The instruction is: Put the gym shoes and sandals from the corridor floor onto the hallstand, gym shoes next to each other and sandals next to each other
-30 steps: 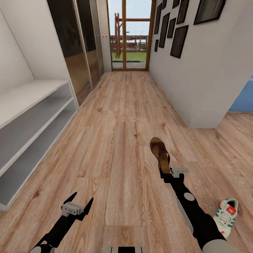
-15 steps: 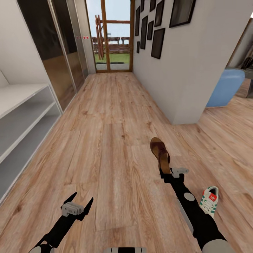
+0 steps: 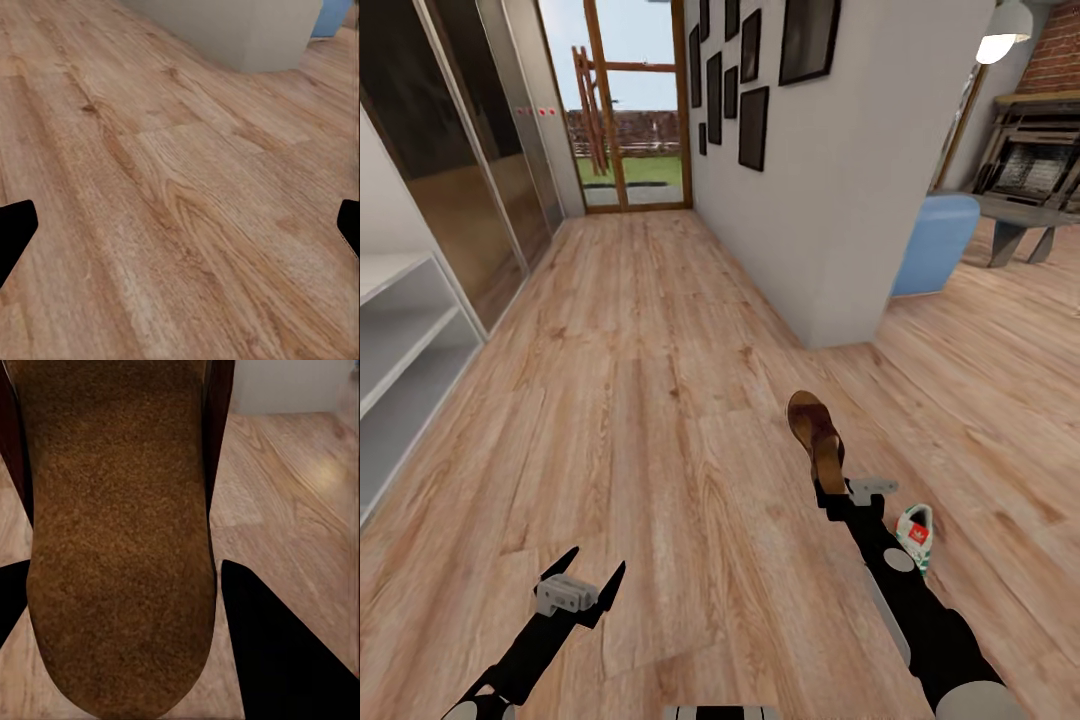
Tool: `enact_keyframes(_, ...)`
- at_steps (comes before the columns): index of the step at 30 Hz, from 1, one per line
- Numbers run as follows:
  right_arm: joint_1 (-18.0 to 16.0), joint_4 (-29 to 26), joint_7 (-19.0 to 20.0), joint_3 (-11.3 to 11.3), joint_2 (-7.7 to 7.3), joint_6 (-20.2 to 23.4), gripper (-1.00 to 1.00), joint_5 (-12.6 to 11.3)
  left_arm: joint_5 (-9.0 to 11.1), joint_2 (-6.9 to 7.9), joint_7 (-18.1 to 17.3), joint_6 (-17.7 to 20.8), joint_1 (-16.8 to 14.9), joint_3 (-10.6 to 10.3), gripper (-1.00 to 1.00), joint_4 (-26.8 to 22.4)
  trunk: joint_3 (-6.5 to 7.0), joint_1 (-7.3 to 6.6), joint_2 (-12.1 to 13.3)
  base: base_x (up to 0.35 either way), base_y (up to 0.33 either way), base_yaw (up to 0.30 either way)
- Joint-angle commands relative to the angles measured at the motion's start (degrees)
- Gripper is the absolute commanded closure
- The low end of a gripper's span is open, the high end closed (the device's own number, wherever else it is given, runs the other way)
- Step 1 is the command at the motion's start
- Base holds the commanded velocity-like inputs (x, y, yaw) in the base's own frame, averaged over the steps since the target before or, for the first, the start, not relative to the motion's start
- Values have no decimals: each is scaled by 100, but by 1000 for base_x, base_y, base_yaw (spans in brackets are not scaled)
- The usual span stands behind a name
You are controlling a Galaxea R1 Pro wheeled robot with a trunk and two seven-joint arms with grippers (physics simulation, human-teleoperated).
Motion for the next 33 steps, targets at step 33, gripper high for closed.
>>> enact_keyframes(33,105,-13,19,26,11,-40,100,-38,25,0,5,1,2,7,-100,0,107,0,0,0,0,-224)
